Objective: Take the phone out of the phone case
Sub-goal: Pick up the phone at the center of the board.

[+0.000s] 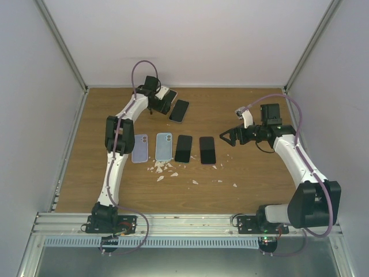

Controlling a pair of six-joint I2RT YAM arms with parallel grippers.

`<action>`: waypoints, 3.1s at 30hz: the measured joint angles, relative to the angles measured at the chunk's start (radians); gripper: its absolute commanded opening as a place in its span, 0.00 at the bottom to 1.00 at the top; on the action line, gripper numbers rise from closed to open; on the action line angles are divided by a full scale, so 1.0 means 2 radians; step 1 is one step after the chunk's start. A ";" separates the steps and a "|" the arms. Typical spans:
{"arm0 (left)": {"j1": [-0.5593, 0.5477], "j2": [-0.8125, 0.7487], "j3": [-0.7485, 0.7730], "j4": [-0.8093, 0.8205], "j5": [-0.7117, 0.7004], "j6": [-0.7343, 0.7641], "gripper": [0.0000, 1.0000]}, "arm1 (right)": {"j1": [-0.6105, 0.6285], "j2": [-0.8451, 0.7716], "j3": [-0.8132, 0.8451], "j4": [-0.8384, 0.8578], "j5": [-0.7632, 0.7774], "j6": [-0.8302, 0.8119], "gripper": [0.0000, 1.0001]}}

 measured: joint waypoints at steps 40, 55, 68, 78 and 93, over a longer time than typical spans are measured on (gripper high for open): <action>0.194 -0.274 -0.452 0.090 0.034 0.084 0.52 | 0.000 -0.003 0.000 0.000 0.007 0.000 1.00; 0.287 -0.303 -0.490 0.078 0.037 0.138 0.93 | -0.001 -0.003 0.000 0.000 0.004 0.000 1.00; 0.274 -0.244 -0.393 0.028 0.022 0.117 0.84 | -0.001 0.035 0.053 -0.015 -0.002 -0.004 1.00; 0.274 -0.240 -0.383 0.028 0.028 0.097 0.54 | -0.001 0.102 0.155 -0.007 -0.041 0.001 1.00; 0.268 -0.339 -0.498 0.041 0.065 0.052 0.39 | 0.011 0.105 0.152 0.178 -0.060 0.149 1.00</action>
